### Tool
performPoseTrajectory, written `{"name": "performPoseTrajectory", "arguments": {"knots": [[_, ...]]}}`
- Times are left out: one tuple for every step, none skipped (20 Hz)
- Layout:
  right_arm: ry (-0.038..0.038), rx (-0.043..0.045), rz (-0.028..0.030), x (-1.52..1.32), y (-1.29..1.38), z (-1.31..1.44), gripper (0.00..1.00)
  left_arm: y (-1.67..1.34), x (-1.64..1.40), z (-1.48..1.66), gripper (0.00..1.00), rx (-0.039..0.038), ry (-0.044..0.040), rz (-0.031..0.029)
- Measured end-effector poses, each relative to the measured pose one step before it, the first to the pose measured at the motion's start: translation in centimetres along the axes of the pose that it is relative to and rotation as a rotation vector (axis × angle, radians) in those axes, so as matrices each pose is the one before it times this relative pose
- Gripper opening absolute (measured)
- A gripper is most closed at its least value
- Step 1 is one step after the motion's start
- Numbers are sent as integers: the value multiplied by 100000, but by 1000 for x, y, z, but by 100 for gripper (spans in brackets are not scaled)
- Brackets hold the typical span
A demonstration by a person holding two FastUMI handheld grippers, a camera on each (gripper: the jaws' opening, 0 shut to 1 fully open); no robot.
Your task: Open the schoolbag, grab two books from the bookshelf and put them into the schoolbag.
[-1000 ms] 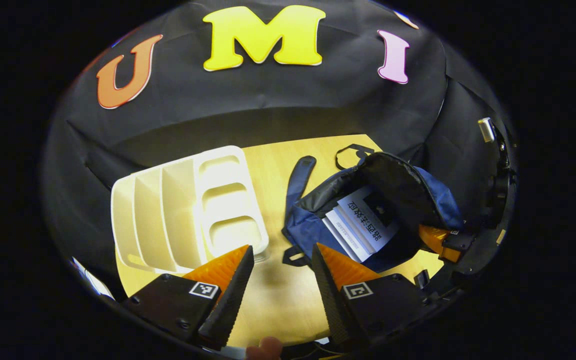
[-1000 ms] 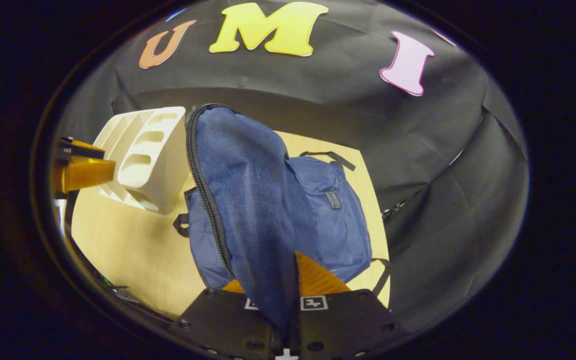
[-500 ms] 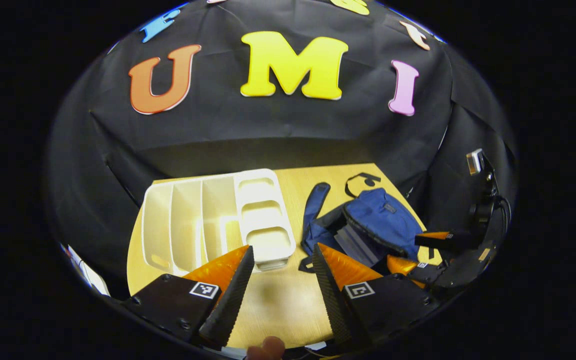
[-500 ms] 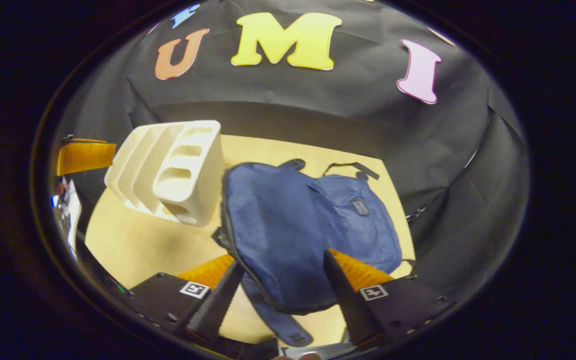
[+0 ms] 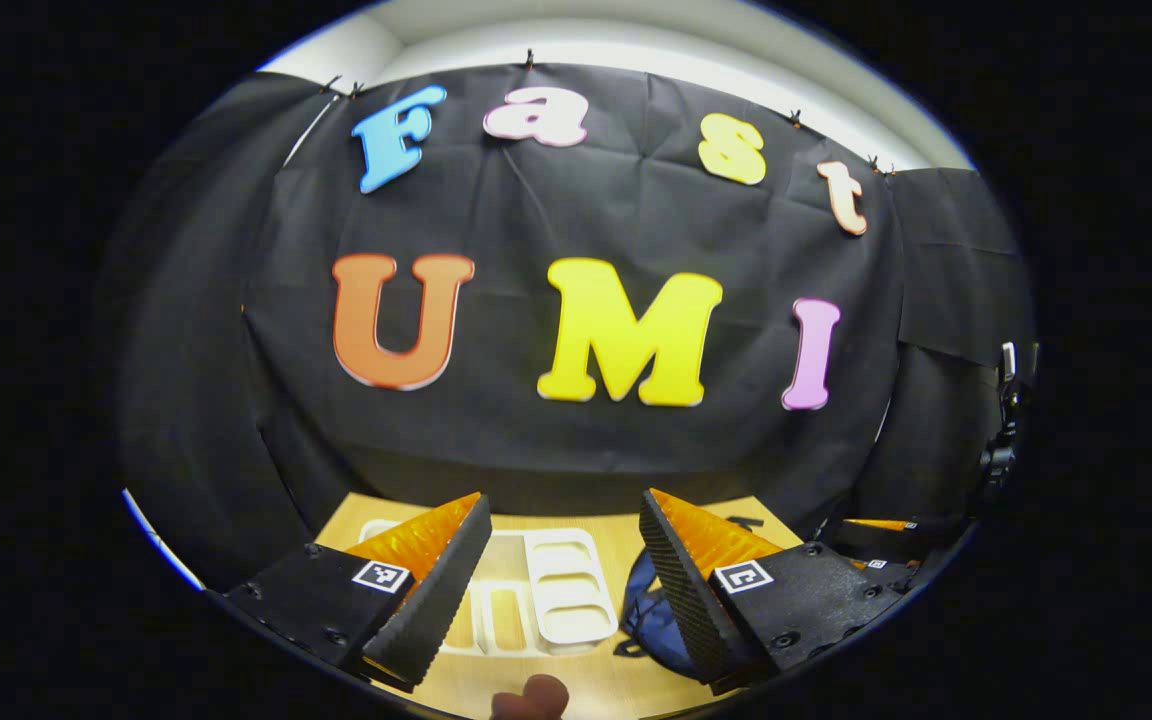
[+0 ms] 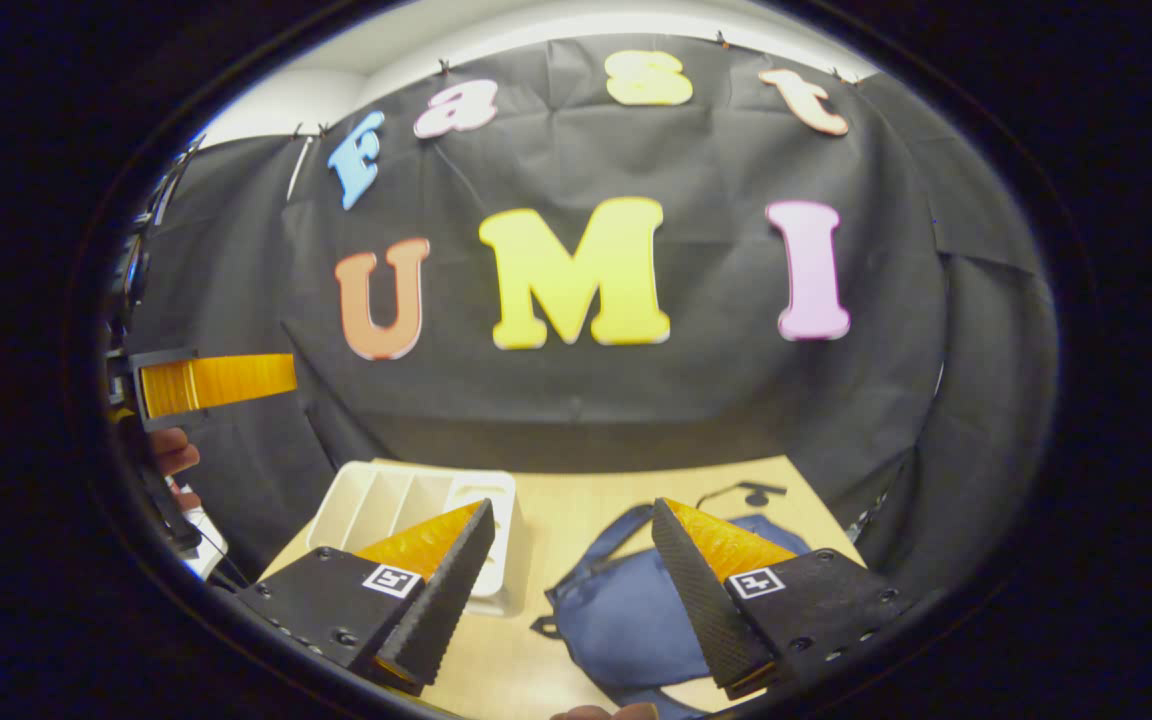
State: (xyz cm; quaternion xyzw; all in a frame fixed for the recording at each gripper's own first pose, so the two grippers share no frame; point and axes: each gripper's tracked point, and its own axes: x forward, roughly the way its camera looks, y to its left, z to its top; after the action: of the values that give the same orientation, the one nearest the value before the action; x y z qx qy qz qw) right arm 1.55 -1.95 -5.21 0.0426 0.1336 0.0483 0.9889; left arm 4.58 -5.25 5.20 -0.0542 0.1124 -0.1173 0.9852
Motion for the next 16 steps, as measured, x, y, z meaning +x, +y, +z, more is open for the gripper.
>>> {"name": "performPoseTrajectory", "arguments": {"knots": [[-4457,-5,227,-384,105,1691,94,-17,-404,1588,96,-252,-3306,1316],[-4234,475,52,-252,48,1835,94,-66,-18,1524,87,-752,-3195,450],[-3953,264,-321,-205,-124,1640,94,-59,4,1854,89,-1202,-3678,12],[-4396,362,-425,-185,-92,1688,95,-175,30,1505,89,-750,-3951,-70],[-4632,276,-732,21,-118,1594,95,-66,-141,1466,98,-246,-4002,544],[-4040,38,-875,2,-176,1559,97,-137,209,1719,97,123,-3485,495],[-3032,-180,-194,-95,-81,1061,96,-213,281,1641,97,450,-2717,292],[-2573,-211,238,-250,-1,940,95,-235,-217,969,97,616,-2053,901],[-2351,-151,397,-236,16,763,94,-303,-290,666,97,232,-1607,316],[-1378,112,505,-218,31,500,95,-344,-94,571,97,-200,-1433,-324],[-433,551,887,-165,201,98,96,-573,-220,331,97,-102,-928,-716],[465,881,715,-36,3,45,96,-140,-151,444,97,-26,-410,-127],[910,904,604,530,-263,-126,96,-283,-13,152,97,224,9,-391],[1065,854,274,287,-201,-229,96,-281,-15,-95,97,-9,511,-348],[877,1022,255,392,-278,-159,96,-392,-160,-153,97,-255,272,-375],[1046,1072,-33,301,-234,-224,96,-267,-39,-20,97,-453,339,-347]]}}
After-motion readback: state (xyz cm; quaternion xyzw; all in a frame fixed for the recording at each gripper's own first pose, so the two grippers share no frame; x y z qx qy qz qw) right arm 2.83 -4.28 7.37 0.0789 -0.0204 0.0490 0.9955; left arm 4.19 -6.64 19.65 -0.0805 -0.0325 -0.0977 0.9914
